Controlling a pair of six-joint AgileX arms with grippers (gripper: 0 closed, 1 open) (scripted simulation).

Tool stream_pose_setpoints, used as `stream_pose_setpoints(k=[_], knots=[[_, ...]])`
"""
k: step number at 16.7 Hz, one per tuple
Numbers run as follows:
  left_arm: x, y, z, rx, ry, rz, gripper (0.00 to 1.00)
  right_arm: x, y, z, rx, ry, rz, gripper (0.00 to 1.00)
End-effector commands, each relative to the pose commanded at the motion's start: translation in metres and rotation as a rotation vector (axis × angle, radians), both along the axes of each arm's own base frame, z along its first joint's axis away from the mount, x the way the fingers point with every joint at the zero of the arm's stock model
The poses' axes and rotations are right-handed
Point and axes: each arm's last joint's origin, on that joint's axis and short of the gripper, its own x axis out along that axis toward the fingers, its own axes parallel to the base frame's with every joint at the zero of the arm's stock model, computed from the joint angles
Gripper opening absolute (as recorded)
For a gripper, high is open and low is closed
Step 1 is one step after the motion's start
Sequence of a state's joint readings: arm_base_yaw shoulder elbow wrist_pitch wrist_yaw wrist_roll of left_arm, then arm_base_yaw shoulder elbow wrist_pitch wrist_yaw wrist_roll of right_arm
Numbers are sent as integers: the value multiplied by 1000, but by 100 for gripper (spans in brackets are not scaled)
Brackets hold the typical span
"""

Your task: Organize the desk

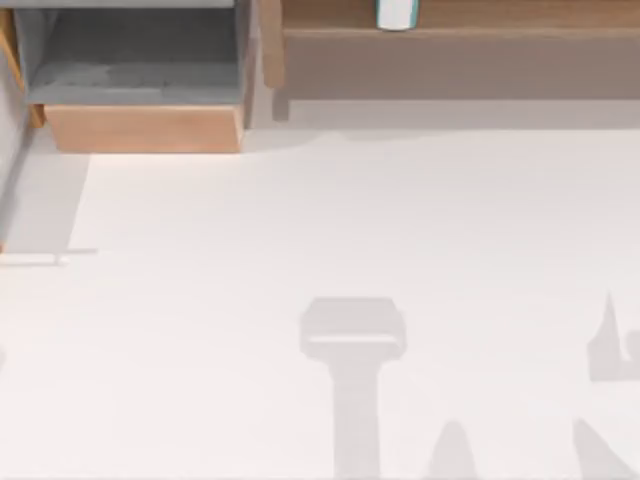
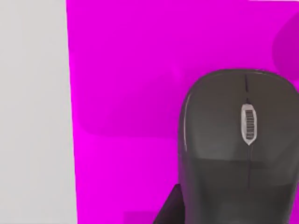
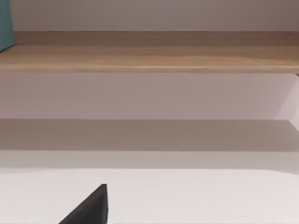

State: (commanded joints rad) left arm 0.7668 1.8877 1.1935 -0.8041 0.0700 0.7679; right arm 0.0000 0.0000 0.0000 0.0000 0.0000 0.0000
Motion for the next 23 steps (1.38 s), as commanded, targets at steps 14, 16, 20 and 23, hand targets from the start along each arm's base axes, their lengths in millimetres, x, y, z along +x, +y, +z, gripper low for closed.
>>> stream_pose_setpoints(k=[14,16,20,23], knots=[[0,0,0,1,-1,-2,100,0,0,0,0,0,0,100],[1,-2,1,12,-26,-23,100,0,0,0,0,0,0,100],[5,1,2,86,-163,-117,100,0,0,0,0,0,0,100],[7,10,-2,186,-308,-202,100,0,0,0,0,0,0,100]])
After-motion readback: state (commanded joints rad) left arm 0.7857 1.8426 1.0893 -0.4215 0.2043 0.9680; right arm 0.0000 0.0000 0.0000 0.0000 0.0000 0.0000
